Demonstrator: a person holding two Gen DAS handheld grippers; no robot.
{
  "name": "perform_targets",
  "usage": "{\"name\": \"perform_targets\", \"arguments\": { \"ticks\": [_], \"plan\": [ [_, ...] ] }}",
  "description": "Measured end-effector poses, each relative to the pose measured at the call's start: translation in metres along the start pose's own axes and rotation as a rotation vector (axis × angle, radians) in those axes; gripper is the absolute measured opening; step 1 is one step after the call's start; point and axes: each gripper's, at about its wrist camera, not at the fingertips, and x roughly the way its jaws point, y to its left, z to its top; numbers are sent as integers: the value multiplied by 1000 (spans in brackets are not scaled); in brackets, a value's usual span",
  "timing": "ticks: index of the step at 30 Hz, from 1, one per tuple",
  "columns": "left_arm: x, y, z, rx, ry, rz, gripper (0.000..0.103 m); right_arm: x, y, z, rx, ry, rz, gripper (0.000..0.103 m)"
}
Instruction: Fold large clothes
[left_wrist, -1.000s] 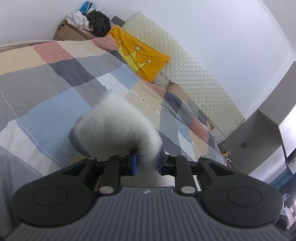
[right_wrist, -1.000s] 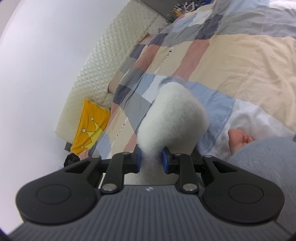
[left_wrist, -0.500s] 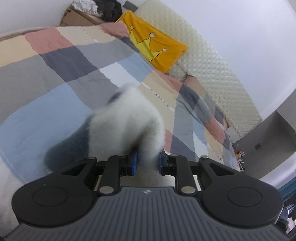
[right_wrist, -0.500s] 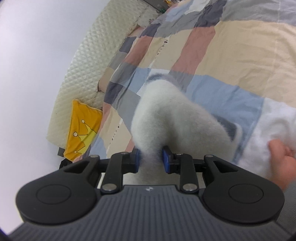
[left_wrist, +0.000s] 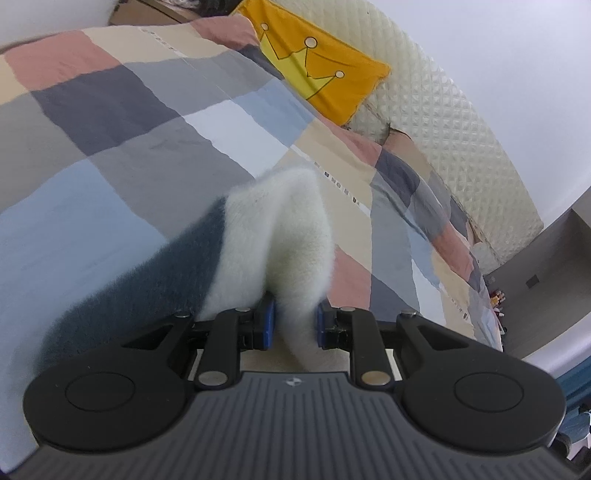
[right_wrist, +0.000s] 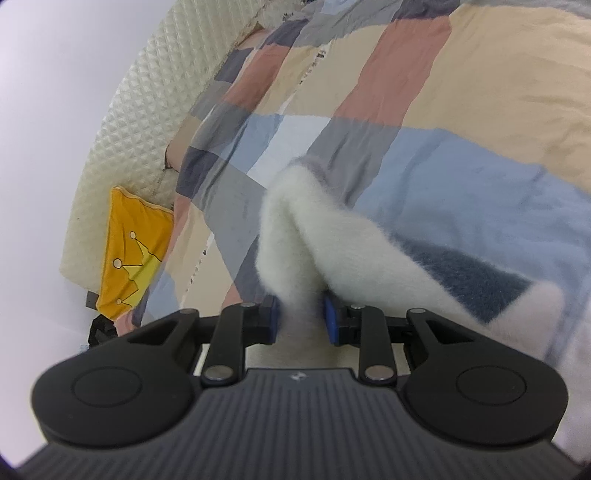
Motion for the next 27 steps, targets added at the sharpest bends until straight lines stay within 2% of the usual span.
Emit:
{"name": "perform_targets", "arguments": {
  "ticks": [8, 16, 18, 19, 21, 22, 25, 27],
  "plan": [
    [32, 13, 1, -1, 0, -30, 25, 19, -6, -1, -55, 1, 33, 29],
    [21, 5, -2, 97, -7, -43, 27, 13, -6, 2, -65, 9, 56, 30],
    [18, 6, 0, 94, 1, -64, 37, 9, -6, 2, -78, 12, 69, 31],
    [14, 5, 0, 99, 4, -76, 49, 7, -6, 2, -78, 12, 74, 32],
    [6, -1, -1, 125, -3, -99, 62, 3, -5, 3, -83, 10, 92, 38],
    [1, -6, -3, 147, -7, -110, 66, 1, -4, 3, -92, 14, 105, 45],
    [-8, -21, -13, 208, -2, -158, 70, -2, 5, 0, -126, 45, 174, 75],
    [-10, -32, -21, 270, 3, -157, 70, -4, 13, -5, -171, 69, 204, 78]
  ]
}}
